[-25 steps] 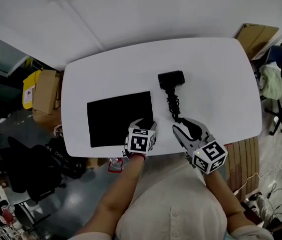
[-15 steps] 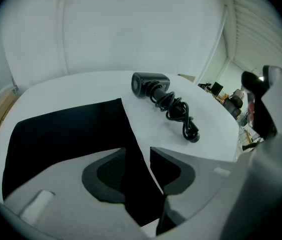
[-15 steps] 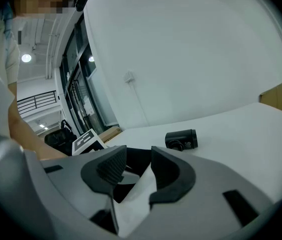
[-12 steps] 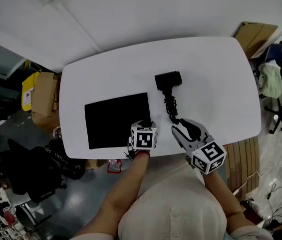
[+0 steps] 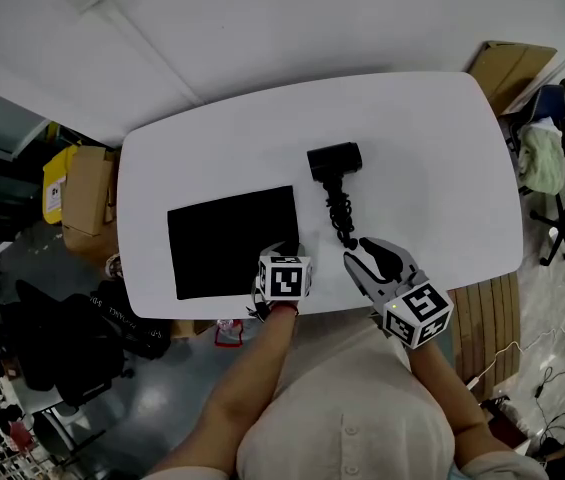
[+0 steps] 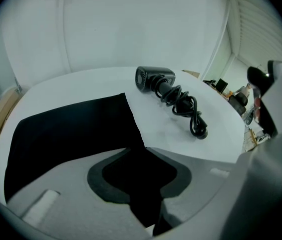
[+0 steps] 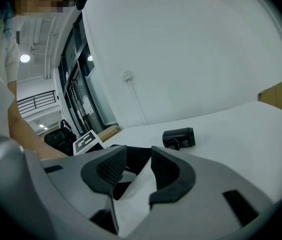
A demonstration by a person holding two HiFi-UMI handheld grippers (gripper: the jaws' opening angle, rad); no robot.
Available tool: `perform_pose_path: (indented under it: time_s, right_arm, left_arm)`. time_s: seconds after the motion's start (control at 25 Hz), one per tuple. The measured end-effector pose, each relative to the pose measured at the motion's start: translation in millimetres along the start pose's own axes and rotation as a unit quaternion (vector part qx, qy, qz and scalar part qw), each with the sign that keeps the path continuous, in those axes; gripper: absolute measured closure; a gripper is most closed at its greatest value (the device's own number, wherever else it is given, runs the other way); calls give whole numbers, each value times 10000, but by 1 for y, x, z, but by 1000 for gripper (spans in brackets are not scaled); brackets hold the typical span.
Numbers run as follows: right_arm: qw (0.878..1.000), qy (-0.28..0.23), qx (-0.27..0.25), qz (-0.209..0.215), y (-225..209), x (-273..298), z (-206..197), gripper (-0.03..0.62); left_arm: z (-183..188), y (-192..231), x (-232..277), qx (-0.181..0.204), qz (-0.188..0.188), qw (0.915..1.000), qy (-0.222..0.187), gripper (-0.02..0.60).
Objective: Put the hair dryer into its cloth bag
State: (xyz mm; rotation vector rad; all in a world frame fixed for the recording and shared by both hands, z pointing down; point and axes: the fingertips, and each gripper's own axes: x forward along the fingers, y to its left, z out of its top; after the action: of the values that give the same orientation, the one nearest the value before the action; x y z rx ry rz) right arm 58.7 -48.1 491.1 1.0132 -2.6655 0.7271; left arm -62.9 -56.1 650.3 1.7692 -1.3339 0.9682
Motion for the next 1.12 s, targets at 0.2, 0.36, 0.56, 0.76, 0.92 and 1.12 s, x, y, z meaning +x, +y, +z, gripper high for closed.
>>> perform_pose_path:
  time_s: [0.2, 0.36, 0.56, 0.76, 0.92, 1.12]
  right_arm:
    - [10000, 13, -13, 17, 0, 2, 0, 436]
    - [10000, 26, -15, 35, 1, 2, -1, 437]
    - [9999, 69, -8, 75, 2, 6, -2, 436]
    - [9998, 109, -41, 157, 8, 12, -5, 437]
    - [9995, 176, -78, 254, 15, 20, -7, 437]
    - [9975, 310, 203, 605, 26, 42, -14, 467]
  left_arm:
    - [0, 4, -2, -168, -43, 9998, -90, 522]
    - [2, 6, -7, -340, -163, 9990, -236, 537]
    - [9, 7, -20, -653, -479, 9954, -514, 549]
    - [16, 10, -40, -917, -827, 9885, -873, 551]
    - [22, 11, -56, -1131, -1121, 9811, -1104, 551]
    - [25, 13, -72, -1253, -1430, 9729, -1314, 551]
